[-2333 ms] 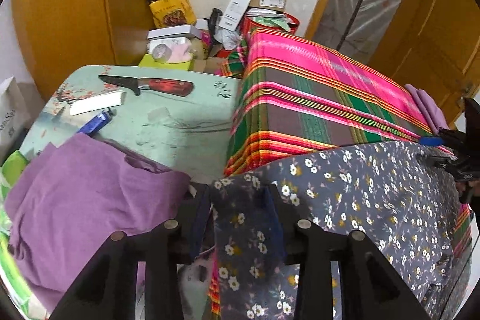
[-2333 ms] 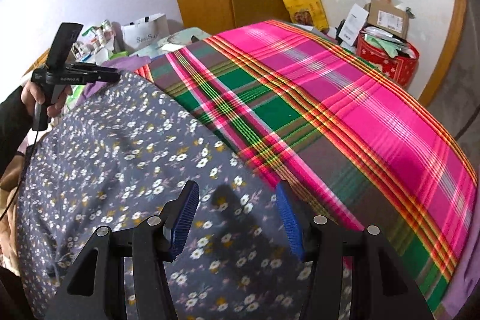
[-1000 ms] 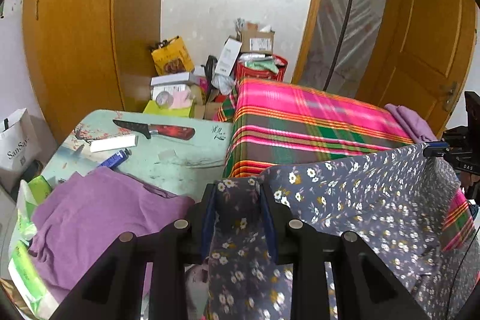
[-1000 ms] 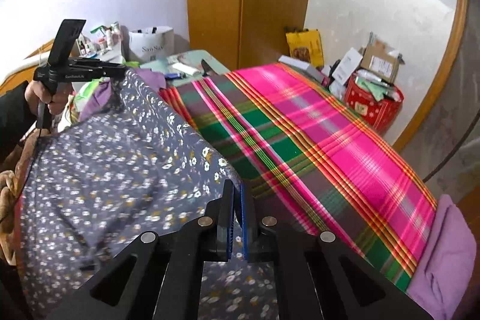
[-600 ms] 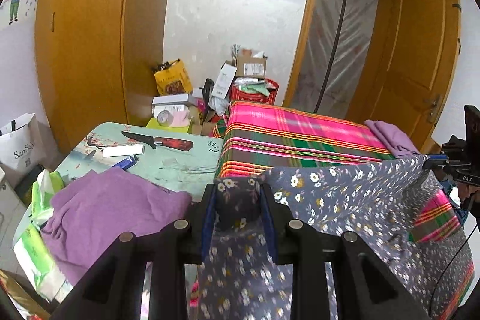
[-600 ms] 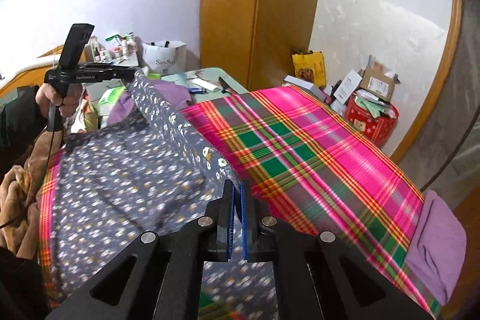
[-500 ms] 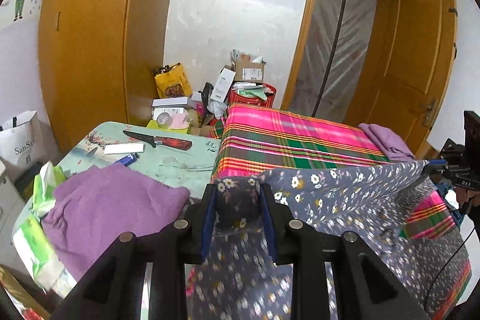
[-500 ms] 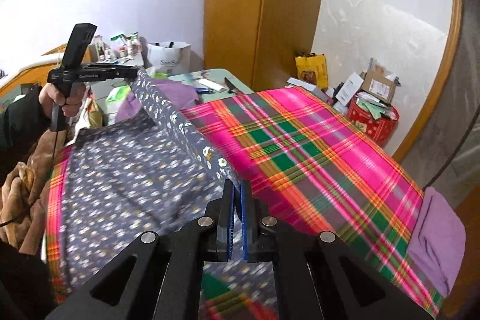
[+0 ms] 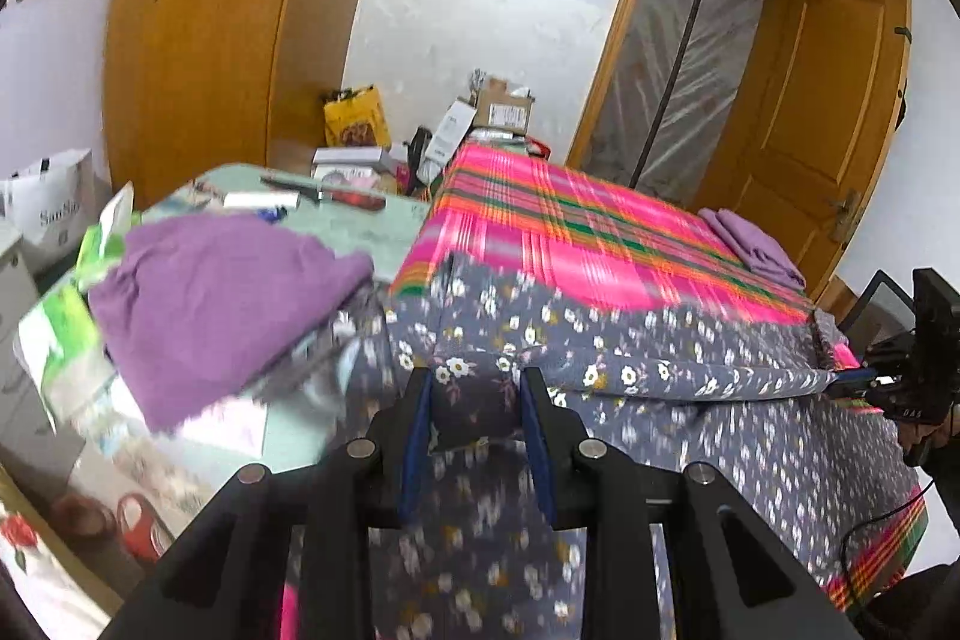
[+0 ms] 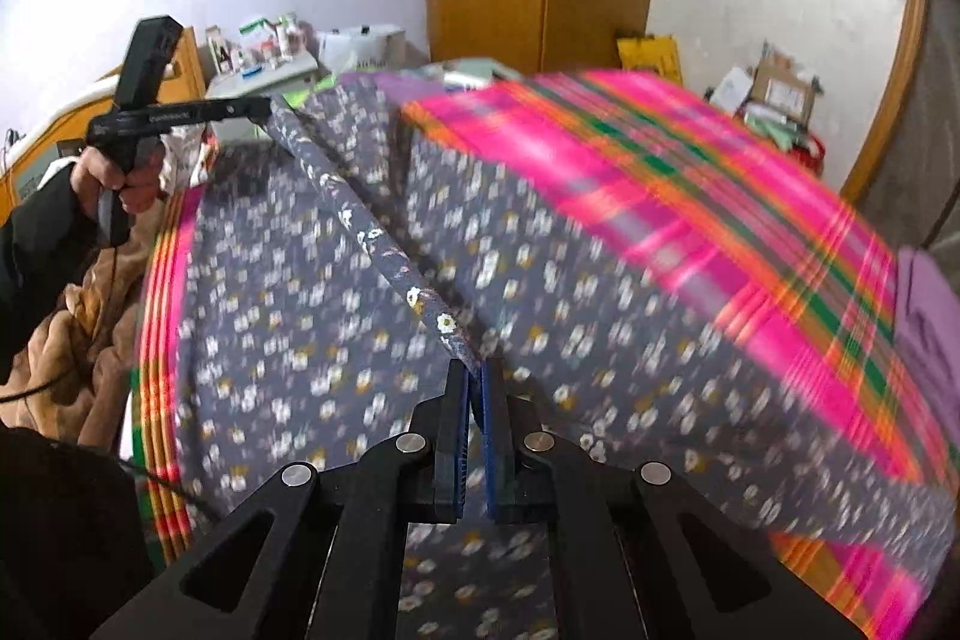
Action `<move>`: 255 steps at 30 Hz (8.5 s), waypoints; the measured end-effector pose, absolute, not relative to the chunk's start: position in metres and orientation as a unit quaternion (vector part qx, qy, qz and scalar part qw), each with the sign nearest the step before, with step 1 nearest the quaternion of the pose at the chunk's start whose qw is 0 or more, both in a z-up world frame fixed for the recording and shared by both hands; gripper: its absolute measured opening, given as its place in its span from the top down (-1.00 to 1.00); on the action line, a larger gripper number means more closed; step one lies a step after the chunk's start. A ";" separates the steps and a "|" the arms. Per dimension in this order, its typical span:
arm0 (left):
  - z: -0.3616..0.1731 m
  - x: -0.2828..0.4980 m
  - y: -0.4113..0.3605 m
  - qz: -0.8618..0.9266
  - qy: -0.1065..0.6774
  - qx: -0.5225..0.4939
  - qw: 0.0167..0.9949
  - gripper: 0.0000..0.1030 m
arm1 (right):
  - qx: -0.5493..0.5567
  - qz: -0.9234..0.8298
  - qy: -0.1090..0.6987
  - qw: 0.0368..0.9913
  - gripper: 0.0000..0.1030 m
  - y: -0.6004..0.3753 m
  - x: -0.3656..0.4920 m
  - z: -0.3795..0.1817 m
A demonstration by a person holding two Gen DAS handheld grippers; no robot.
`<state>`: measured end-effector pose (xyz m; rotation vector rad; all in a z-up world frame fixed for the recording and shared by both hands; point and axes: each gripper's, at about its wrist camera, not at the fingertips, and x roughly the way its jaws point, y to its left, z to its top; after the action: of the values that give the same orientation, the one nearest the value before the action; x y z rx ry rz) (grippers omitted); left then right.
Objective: Fold clothes
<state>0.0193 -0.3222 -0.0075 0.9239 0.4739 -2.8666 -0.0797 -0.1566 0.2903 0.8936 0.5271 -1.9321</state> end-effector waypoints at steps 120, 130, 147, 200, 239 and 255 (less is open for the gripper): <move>-0.009 0.051 -0.302 -0.878 0.345 0.319 0.088 0.92 | 0.332 -0.692 0.382 0.514 0.41 -0.133 -0.133 0.285; -0.027 0.046 -0.305 -0.870 0.348 0.337 0.089 0.92 | 0.375 -0.626 0.421 0.539 0.40 -0.150 -0.152 0.263; -0.012 0.036 -0.307 -0.875 0.345 0.327 0.097 0.92 | 0.335 -0.660 0.428 0.519 0.94 -0.142 -0.127 0.292; -0.044 0.078 -0.368 -0.862 0.375 0.318 0.127 0.92 | 0.371 -0.659 0.310 0.576 0.95 -0.145 0.042 0.267; 0.005 -0.044 -0.335 -0.904 0.174 0.368 0.134 0.35 | 0.366 -0.805 0.074 0.461 0.29 -0.093 -0.022 0.280; -0.023 -0.071 -0.340 -0.890 0.132 0.417 0.132 0.61 | 0.380 -0.800 0.066 0.459 0.28 -0.098 -0.032 0.272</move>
<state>-0.0706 -0.3399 -0.0232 1.2100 0.3830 -2.5813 -0.0315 -0.0982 0.2715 0.9346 0.1626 -1.9703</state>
